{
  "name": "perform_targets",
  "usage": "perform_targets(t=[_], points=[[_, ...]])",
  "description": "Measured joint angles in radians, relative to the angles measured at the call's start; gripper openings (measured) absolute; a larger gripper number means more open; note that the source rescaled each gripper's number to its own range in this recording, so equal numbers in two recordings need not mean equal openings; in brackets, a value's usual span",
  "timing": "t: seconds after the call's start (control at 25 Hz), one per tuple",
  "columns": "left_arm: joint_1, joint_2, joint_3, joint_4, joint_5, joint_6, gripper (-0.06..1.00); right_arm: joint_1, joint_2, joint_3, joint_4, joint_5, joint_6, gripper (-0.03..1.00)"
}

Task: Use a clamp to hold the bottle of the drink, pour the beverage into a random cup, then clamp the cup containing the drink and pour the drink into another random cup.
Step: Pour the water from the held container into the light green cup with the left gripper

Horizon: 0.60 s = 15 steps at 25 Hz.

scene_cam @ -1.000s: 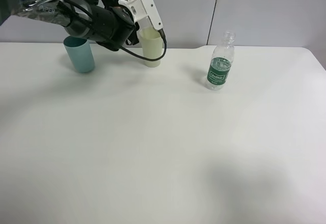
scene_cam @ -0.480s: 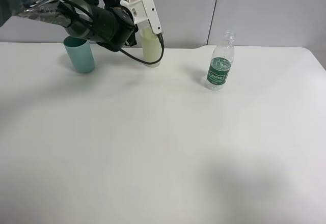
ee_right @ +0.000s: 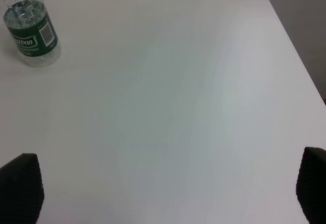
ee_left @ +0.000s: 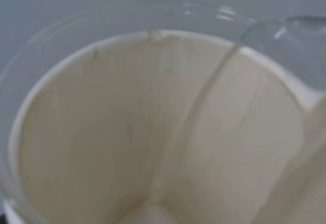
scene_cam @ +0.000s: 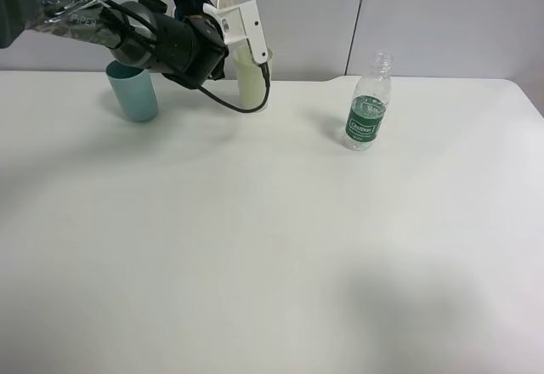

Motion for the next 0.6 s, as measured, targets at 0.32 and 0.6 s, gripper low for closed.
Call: perform_targets(t=[0.32, 0.6], points=[[0.0, 0.0, 0.0, 0.027, -0.008, 0.023, 0.03, 0.0, 0.0, 0.0, 0.0, 0.0, 0.0, 1.0], [0.0, 0.0, 0.0, 0.104, -0.014, 0.033, 0.03, 0.0, 0.0, 0.0, 0.0, 0.0, 0.0, 1.0]])
